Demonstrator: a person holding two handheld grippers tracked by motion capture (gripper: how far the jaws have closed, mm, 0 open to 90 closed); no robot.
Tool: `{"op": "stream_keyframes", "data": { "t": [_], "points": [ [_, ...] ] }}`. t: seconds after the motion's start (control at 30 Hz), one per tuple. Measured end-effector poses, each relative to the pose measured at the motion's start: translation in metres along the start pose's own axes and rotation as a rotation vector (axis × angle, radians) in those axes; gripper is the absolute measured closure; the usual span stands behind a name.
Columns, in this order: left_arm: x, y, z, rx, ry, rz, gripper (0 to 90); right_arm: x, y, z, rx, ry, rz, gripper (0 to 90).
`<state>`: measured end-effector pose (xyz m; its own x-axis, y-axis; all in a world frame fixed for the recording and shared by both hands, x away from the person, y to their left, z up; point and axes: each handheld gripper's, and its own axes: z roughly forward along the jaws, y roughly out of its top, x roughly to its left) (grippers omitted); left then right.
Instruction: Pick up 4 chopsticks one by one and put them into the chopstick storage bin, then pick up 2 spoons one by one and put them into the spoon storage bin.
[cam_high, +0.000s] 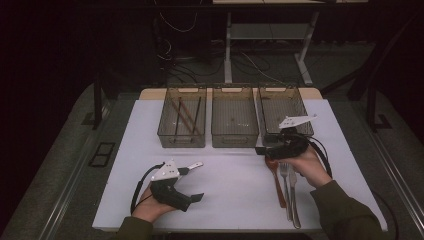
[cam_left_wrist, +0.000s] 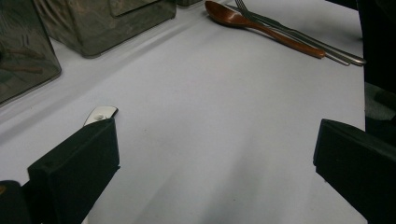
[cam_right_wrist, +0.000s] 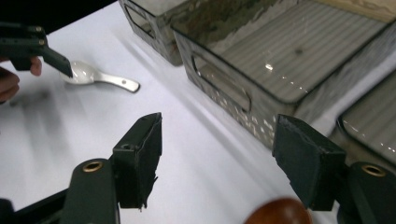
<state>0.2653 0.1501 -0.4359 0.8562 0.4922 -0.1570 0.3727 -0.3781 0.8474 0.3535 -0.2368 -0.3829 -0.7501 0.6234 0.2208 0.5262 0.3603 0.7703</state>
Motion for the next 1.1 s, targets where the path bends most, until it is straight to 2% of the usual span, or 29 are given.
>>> {"op": "stream_keyframes", "data": {
  "t": [0.57,0.6,0.8,0.97,1.1],
  "points": [
    [-0.001,0.000,-0.001,-0.007,0.008,0.003,0.0,0.000,-0.040,-0.033,0.004,-0.027,0.033,32.9],
    [-0.001,0.000,-0.001,-0.007,0.008,0.002,0.0,-0.001,-0.042,-0.035,0.000,-0.029,0.024,32.6],
    [-0.001,0.001,-0.001,-0.003,0.015,0.003,0.0,-0.004,-0.057,-0.042,-0.037,-0.069,0.033,28.4],
    [-0.001,0.001,-0.002,-0.002,0.036,0.002,1.2,-0.004,-0.071,-0.045,-0.057,-0.093,0.040,22.1],
    [0.000,0.001,-0.003,-0.001,0.044,0.003,2.1,-0.002,-0.084,-0.046,-0.052,-0.113,0.016,18.8]
  ]
}}
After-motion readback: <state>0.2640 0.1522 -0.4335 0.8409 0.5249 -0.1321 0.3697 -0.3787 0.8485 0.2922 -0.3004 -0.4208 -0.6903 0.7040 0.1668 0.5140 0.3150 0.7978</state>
